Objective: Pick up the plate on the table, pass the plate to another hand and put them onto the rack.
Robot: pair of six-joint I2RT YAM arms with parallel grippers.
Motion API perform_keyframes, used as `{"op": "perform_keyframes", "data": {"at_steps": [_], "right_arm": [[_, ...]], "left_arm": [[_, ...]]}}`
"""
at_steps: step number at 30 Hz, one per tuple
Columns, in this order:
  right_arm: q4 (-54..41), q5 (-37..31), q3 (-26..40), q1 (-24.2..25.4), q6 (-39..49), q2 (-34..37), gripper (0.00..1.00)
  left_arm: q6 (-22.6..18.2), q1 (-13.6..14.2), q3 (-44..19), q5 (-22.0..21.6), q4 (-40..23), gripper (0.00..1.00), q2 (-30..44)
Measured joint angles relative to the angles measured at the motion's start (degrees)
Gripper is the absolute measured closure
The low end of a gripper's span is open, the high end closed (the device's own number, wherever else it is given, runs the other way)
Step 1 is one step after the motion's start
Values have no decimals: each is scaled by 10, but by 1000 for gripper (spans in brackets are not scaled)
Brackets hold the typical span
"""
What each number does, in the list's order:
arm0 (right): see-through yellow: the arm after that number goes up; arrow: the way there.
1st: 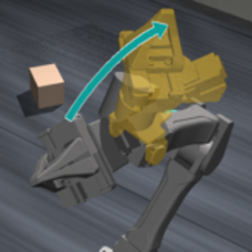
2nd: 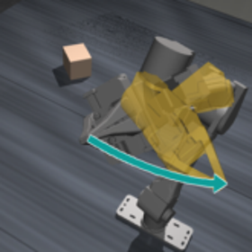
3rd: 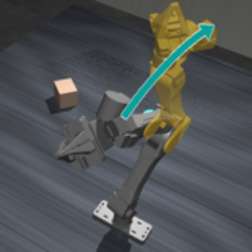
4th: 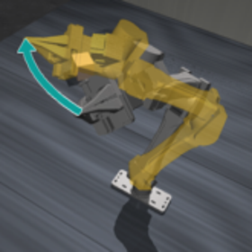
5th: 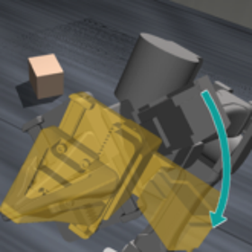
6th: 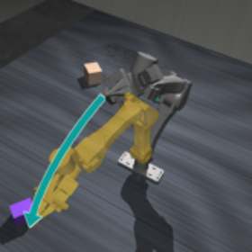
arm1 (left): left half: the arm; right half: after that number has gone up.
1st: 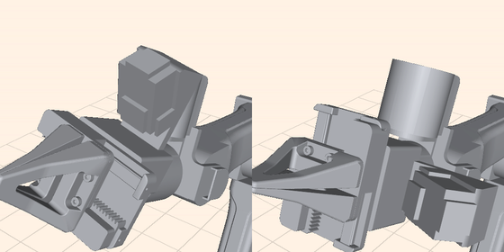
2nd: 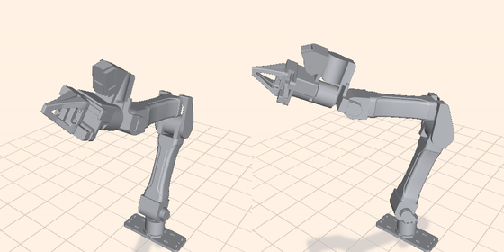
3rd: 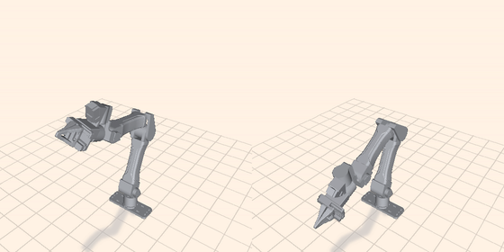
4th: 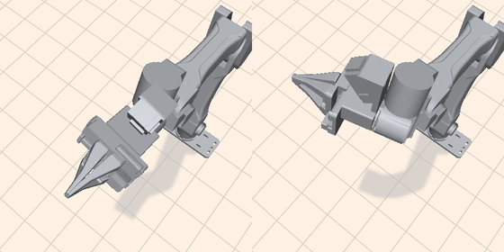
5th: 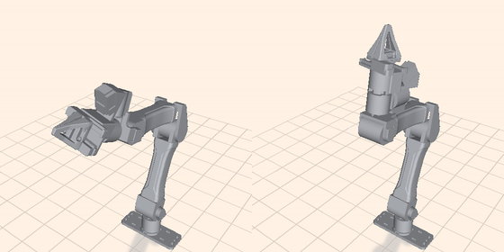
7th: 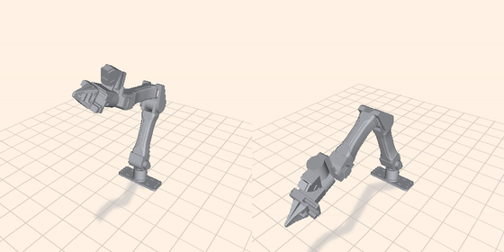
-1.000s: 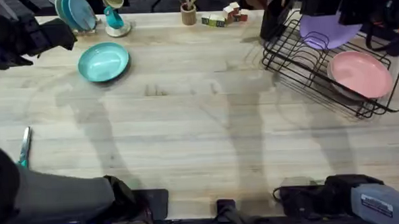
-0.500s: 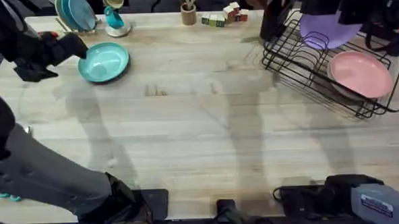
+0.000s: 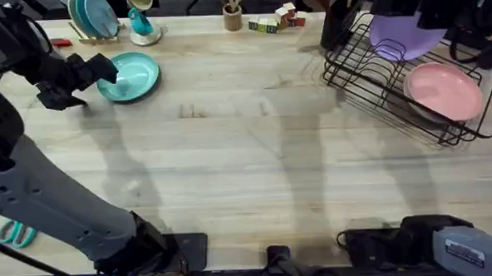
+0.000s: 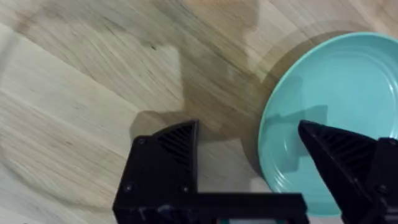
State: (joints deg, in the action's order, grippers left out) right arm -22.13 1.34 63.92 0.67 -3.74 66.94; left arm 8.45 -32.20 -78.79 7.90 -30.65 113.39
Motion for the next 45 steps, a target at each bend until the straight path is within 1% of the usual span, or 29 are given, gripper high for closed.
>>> {"op": "perform_keyframes", "data": {"at_steps": [3,4,6,10,14,16,21,26,29,30,35,37,38,43,45], "right_arm": [[0,0,0,0,-4,0,6],[0,0,0,0,-5,0,6],[0,0,0,0,-6,0,5],[0,0,0,0,-6,0,5],[0,0,0,0,-6,0,5],[0,0,0,0,-6,0,5],[0,0,0,0,-6,0,5],[0,0,0,0,-6,0,5],[0,0,0,0,-6,0,5],[0,0,0,0,-6,0,5],[0,0,0,0,-6,0,5],[0,0,0,0,-6,0,5],[0,0,0,0,-6,0,5],[0,0,0,0,-6,0,6],[0,0,0,0,-6,0,6]], "left_arm": [[0,1,-3,-1,-1,4,2],[0,1,-3,-2,-1,17,2],[0,2,-3,-3,-2,75,2],[0,3,-3,-6,-6,248,3],[0,9,-4,-14,-15,327,3],[0,14,-5,-23,-20,336,3],[0,36,-7,-61,-33,339,3],[2,47,-8,-77,-37,343,3],[3,47,-9,-77,-37,383,3],[4,47,-9,-76,-36,408,3],[6,55,-9,-72,-36,609,3],[7,57,-9,-73,-36,632,3],[8,57,-10,-71,-36,665,3],[11,53,-17,-69,-51,924,2],[13,52,-20,-65,-58,949,2]]}}
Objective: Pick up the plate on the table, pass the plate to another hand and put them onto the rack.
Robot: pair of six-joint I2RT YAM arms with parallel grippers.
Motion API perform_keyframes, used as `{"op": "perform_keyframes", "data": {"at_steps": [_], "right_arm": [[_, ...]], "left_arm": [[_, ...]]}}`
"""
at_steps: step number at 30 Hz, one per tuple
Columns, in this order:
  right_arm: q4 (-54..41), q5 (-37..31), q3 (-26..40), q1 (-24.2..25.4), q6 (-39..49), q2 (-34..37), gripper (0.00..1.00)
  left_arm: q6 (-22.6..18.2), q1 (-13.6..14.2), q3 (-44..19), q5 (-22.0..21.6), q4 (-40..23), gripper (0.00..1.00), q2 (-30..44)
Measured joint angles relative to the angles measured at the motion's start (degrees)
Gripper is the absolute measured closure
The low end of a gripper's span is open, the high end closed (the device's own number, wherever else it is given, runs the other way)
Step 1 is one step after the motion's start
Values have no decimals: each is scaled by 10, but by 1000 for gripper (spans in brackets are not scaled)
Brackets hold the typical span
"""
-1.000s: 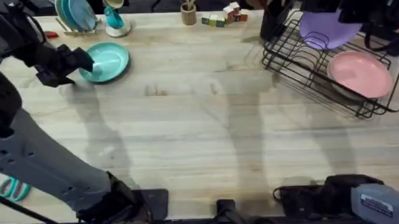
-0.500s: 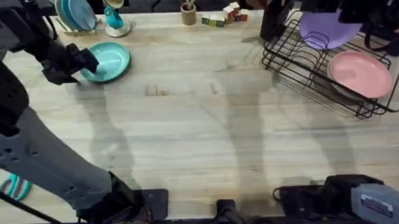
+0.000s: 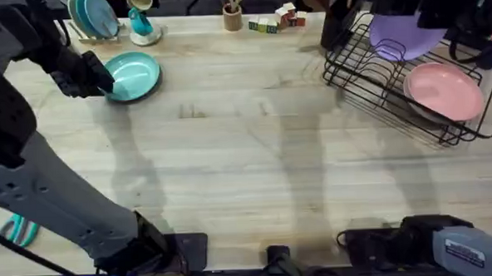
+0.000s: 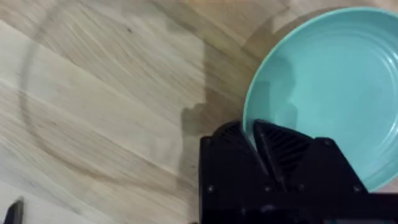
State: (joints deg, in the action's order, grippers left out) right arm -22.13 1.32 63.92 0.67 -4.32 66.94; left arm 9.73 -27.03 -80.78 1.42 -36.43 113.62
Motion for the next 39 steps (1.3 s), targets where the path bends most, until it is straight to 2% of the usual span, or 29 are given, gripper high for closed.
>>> {"op": "perform_keyframes", "data": {"at_steps": [8,17,22,32,39], "right_arm": [[0,0,0,0,0,0,6],[0,0,0,0,0,0,5],[0,0,0,0,0,0,5],[4,0,0,0,0,0,6],[17,0,0,0,0,0,6]], "left_arm": [[4,0,-8,7,-52,957,-3],[4,0,-45,7,-170,960,-4],[3,1,-81,4,-216,960,-4],[1,1,-105,-2,-248,960,-10],[-1,1,-105,-10,-264,960,-82]]}}
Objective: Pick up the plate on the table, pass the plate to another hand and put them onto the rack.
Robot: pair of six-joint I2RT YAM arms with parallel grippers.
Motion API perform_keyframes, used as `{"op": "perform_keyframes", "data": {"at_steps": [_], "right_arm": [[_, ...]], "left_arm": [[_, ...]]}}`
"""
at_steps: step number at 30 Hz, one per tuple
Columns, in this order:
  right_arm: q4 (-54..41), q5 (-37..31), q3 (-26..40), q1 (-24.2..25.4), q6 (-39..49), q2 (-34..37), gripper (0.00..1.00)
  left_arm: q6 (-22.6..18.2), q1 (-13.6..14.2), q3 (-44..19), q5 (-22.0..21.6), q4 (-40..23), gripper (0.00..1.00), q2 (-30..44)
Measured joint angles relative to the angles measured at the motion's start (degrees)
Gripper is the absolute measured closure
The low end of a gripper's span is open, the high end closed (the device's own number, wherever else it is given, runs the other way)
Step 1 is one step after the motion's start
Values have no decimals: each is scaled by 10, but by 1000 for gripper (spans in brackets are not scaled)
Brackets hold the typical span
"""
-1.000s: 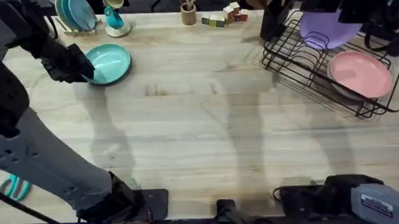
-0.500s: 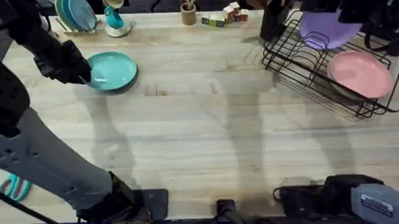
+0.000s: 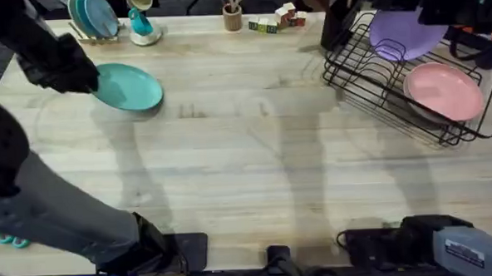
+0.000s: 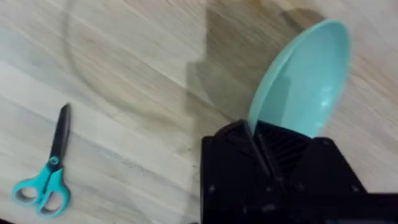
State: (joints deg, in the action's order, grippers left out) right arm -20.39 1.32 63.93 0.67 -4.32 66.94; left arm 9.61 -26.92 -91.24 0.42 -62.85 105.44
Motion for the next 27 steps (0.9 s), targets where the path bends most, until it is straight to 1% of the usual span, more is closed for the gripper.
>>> {"op": "perform_keyframes", "data": {"at_steps": [5,11,18,20,22,24,27], "right_arm": [[2,0,0,0,0,0,5],[3,0,0,0,0,0,6],[4,6,0,0,0,0,6],[13,18,0,0,0,0,6],[28,31,0,0,0,0,6],[47,42,0,-4,0,0,6],[71,55,0,-23,0,0,6]], "left_arm": [[-2,0,0,-2,-15,960,-55],[-2,0,0,0,-30,960,-91],[-2,4,0,25,-49,960,-124],[-2,13,0,30,-51,960,-134],[-2,29,0,32,-51,960,-143],[-2,51,0,33,-51,960,-151],[-2,90,0,36,-51,960,-158]]}}
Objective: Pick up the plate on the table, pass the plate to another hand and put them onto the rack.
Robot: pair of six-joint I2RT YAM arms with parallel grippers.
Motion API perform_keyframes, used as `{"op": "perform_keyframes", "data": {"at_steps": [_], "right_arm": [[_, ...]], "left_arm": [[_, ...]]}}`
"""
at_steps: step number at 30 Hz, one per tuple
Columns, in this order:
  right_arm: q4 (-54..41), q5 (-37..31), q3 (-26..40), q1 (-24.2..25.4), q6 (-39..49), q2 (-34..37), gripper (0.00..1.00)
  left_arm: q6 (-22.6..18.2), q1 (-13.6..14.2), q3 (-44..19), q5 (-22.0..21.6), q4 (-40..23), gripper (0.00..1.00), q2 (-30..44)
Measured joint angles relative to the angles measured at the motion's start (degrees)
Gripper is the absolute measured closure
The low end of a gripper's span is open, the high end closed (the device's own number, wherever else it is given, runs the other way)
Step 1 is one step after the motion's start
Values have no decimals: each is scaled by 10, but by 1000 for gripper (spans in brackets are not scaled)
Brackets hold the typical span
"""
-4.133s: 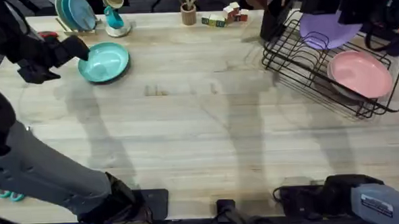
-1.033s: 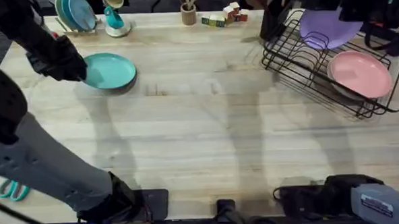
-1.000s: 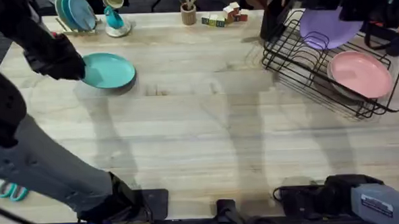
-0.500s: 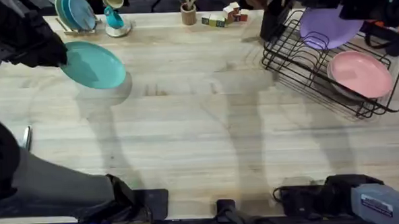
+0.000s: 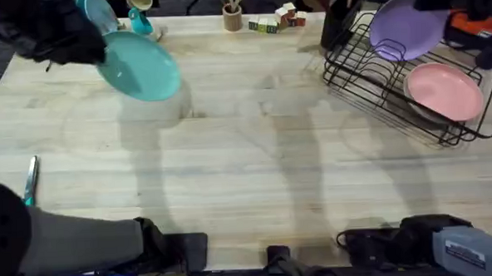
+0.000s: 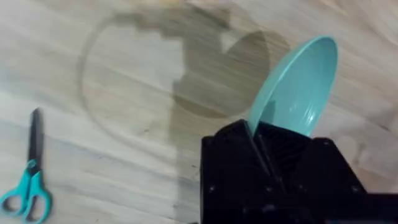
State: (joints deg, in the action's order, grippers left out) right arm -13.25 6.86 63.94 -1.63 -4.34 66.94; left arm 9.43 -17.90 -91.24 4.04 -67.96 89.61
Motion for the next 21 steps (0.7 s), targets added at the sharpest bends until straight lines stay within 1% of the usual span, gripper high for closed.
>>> {"op": "perform_keyframes", "data": {"at_steps": [5,10,16,21], "right_arm": [[15,11,0,-50,0,0,6],[16,16,0,-91,0,0,6],[15,17,0,-133,0,0,6],[4,18,0,-168,0,0,6]], "left_arm": [[1,63,0,20,0,960,-2],[12,106,0,43,1,960,-2],[32,135,0,60,1,960,-2],[66,143,0,69,1,960,-2]]}}
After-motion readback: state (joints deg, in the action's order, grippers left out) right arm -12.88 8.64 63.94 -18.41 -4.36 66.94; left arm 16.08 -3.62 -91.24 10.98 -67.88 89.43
